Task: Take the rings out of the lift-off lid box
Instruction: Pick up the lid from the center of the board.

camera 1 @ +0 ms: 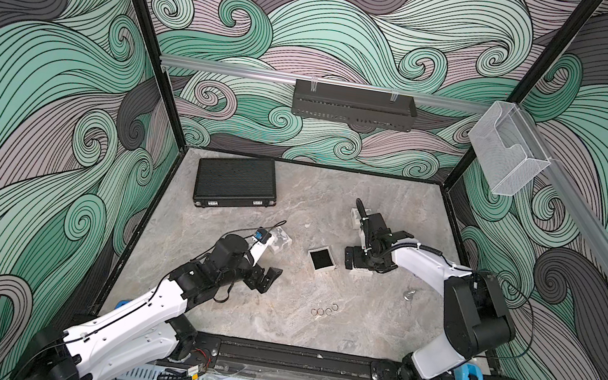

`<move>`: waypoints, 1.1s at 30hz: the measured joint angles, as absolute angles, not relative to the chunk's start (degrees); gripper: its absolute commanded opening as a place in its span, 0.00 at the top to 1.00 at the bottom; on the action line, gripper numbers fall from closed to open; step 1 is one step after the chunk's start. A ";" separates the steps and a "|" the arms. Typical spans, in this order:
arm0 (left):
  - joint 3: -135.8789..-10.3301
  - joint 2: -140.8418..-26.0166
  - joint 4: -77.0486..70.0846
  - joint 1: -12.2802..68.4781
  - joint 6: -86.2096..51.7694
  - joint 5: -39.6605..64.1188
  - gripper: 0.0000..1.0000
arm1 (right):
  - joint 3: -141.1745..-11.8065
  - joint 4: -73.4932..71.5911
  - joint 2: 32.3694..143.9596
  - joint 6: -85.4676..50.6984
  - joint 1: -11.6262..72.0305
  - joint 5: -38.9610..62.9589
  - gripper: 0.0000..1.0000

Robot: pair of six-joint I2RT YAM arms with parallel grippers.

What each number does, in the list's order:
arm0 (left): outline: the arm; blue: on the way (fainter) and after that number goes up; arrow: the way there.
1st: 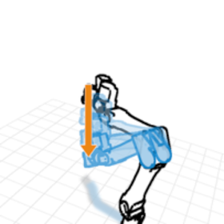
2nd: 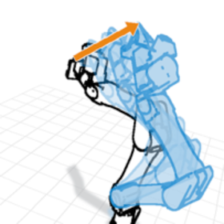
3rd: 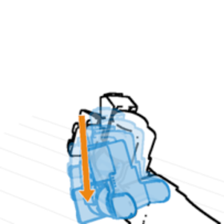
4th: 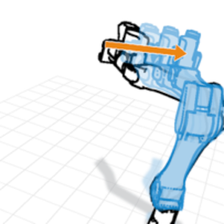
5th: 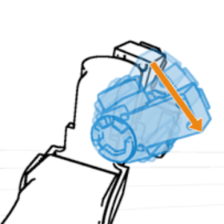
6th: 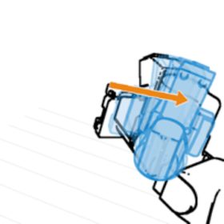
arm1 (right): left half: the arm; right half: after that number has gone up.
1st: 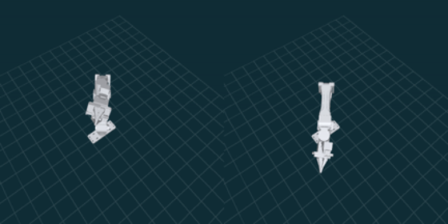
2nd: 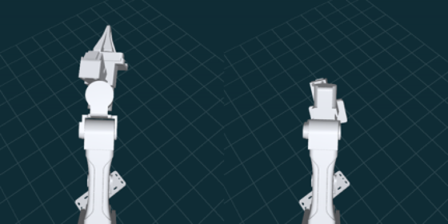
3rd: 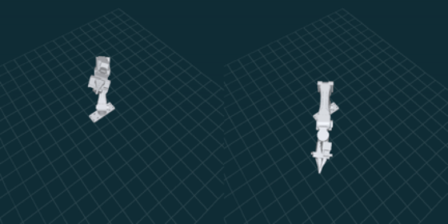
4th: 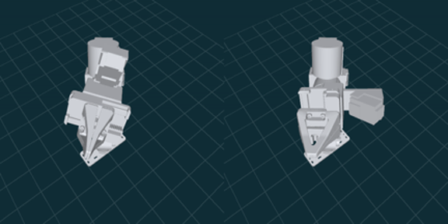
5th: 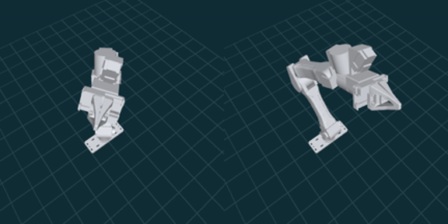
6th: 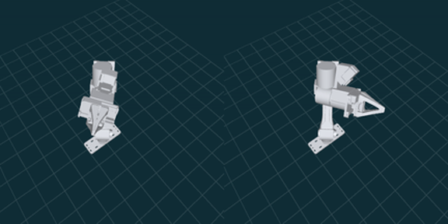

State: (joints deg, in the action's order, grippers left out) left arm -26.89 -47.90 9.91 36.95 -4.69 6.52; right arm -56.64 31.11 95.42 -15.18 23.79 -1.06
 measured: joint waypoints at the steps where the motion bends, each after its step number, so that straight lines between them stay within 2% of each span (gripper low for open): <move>1: -26.48 -47.90 9.47 36.95 -4.32 6.70 0.01 | -56.64 30.76 95.72 -15.16 23.77 -1.04 0.08; 14: -25.74 -49.21 7.14 36.95 -1.93 6.87 0.01 | -56.64 29.30 97.43 -15.18 23.77 -1.10 0.23; 25: -25.74 -49.30 6.76 36.95 -1.65 6.90 0.01 | -56.64 29.98 96.90 -14.92 23.77 -1.58 0.27; 33: -25.74 -49.30 6.79 36.95 -1.65 6.92 0.01 | -58.78 35.00 90.70 -14.11 26.15 -2.68 0.27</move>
